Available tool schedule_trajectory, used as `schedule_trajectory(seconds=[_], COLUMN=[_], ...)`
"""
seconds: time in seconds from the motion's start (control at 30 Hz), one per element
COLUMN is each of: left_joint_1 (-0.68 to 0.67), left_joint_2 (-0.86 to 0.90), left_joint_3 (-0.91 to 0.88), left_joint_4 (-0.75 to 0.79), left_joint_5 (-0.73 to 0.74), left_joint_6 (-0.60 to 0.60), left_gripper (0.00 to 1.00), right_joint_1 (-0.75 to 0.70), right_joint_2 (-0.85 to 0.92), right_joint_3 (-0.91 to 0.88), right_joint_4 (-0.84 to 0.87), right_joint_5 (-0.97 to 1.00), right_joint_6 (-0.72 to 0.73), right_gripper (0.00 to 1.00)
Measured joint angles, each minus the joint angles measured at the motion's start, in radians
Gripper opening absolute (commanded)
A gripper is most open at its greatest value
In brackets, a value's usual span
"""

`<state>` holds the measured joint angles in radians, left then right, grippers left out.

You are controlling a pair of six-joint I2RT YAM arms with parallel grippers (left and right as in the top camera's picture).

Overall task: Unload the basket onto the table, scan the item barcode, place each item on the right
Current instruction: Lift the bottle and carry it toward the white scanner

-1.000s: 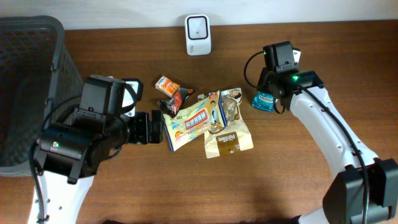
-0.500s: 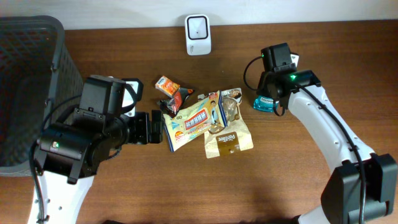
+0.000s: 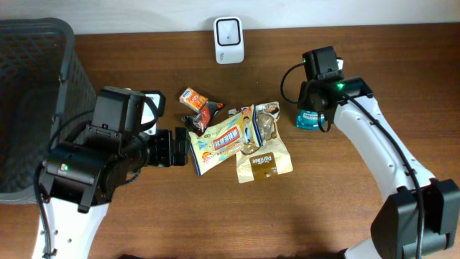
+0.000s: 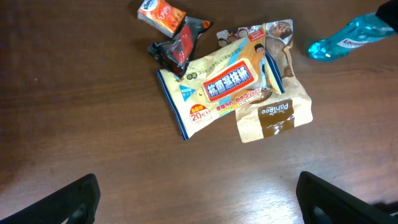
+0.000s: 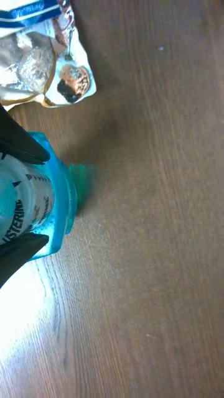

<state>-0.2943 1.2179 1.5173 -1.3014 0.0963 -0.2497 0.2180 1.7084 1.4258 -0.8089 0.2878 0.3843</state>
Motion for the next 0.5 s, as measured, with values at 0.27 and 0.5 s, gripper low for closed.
schedule_trajectory(seconds=[0.27, 0.5], left_joint_1=[0.000, 0.000], left_joint_2=[0.000, 0.000], left_joint_3=[0.000, 0.000], left_joint_4=[0.000, 0.000], left_joint_5=[0.000, 0.000], left_joint_6=[0.000, 0.000], left_gripper=[0.99, 0.99], right_joint_1=[0.000, 0.000], right_joint_2=[0.000, 0.000], right_joint_3=[0.105, 0.254], right_joint_4=[-0.050, -0.087], right_joint_5=[-0.090, -0.215], right_joint_6=[-0.078, -0.110], right_gripper=[0.08, 0.08])
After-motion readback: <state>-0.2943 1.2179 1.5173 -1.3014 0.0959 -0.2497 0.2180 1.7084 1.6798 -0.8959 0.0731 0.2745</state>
